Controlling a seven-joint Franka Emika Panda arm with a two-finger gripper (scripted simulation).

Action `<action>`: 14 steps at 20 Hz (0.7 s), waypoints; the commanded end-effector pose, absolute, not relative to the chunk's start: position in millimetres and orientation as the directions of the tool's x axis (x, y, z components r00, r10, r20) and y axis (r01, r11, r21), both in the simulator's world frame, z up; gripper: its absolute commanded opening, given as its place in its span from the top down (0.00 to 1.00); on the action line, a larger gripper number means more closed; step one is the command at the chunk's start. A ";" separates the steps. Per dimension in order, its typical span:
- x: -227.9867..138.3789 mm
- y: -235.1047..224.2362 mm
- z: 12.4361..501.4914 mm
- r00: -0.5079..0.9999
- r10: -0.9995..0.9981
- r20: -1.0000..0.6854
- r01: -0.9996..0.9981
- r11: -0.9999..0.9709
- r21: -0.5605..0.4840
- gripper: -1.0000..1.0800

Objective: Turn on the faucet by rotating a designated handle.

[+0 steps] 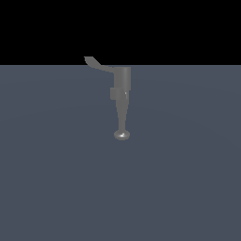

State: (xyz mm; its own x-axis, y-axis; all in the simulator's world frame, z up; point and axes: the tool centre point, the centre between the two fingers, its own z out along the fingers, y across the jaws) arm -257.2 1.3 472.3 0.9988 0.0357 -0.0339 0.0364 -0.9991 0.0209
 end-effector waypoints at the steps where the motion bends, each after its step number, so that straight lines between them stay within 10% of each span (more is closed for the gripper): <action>1: -257.2 1.3 472.3 0.999 0.036 -0.034 0.036 -0.999 0.021 1.00; 14: -250.6 -3.2 465.8 0.999 0.033 -0.041 0.036 -0.998 0.053 1.00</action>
State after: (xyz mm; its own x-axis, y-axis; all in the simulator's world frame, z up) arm -250.9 -3.3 465.8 0.9985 0.0347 -0.0418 0.0369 -0.9979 0.0537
